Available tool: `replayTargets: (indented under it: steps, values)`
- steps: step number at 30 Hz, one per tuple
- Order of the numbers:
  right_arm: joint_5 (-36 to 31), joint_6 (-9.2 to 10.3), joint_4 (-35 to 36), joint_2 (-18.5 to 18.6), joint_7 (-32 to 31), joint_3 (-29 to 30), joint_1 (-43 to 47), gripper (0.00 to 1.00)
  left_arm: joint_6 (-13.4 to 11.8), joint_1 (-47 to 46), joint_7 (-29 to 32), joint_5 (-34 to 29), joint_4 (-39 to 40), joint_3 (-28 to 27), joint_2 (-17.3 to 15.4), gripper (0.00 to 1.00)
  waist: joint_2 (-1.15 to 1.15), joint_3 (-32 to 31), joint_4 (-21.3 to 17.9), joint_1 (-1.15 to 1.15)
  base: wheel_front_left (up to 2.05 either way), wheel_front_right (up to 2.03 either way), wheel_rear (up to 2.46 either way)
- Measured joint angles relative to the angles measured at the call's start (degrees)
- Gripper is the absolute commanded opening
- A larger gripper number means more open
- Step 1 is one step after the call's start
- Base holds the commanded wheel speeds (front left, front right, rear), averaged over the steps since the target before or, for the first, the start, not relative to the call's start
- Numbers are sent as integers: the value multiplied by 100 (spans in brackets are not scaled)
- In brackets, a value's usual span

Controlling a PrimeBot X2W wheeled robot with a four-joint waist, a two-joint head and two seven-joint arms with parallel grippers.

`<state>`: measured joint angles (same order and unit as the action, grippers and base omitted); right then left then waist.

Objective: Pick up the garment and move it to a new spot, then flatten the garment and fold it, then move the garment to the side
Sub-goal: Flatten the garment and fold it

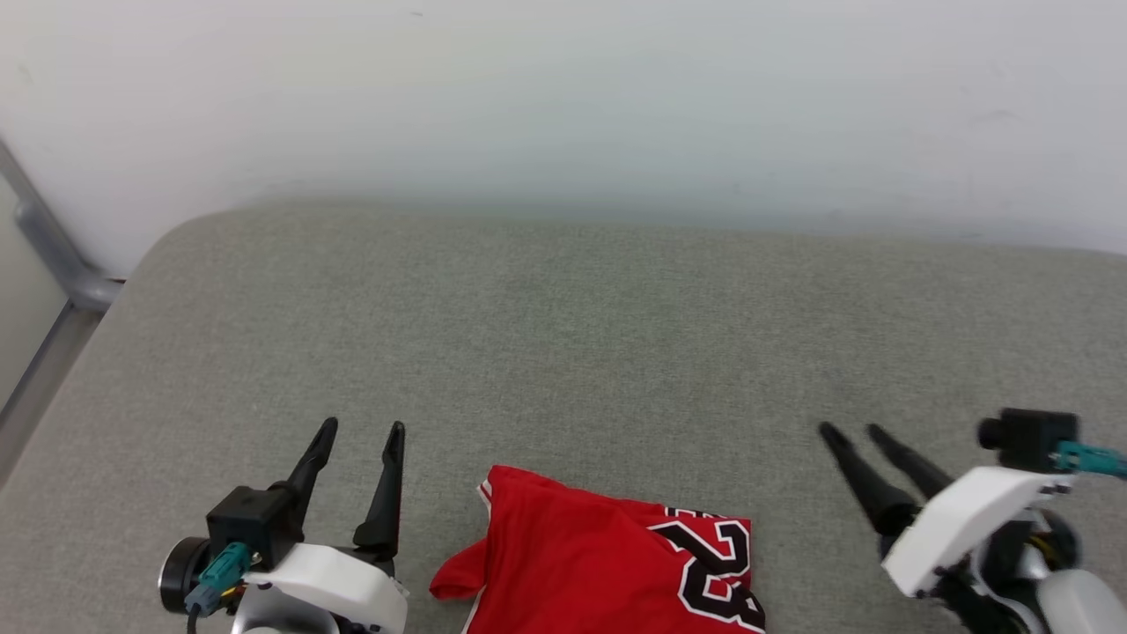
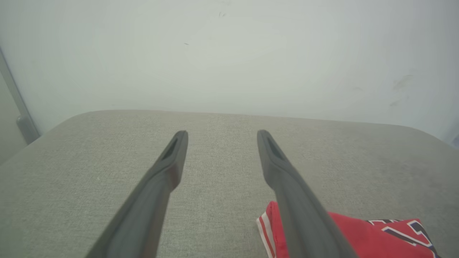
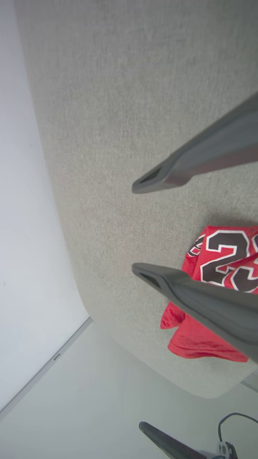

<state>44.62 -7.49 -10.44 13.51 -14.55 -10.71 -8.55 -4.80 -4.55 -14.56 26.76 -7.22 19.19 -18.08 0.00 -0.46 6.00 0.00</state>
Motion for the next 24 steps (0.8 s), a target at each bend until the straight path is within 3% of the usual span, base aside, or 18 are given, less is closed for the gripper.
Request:
replayTargets:
  steps: [6, 10, 14, 24]
  values:
    - [-1464, 0, 604, -143, 197, 1141, 512, 100, -127, 148, 0, 34, 91, -121, -79, 100, 0, -143, -178, 0, 0, 0, 0]
    - [-2291, -1, 1114, -348, 499, 1522, 767, 100, -181, 222, -1, 65, 136, -169, -111, 100, 0, -212, -265, 0, 0, 0, 0]
    - [-2859, -1, 1437, -553, 869, 1639, 1028, 100, -231, 309, -2, 70, 148, -191, -129, 100, 0, -286, -316, 0, 0, 0, 0]
    - [-3301, -1, 1673, -813, 1207, 1401, 1580, 100, -349, 534, -8, 64, 133, -201, -165, 100, 0, -471, -463, 0, 0, 0, 0]
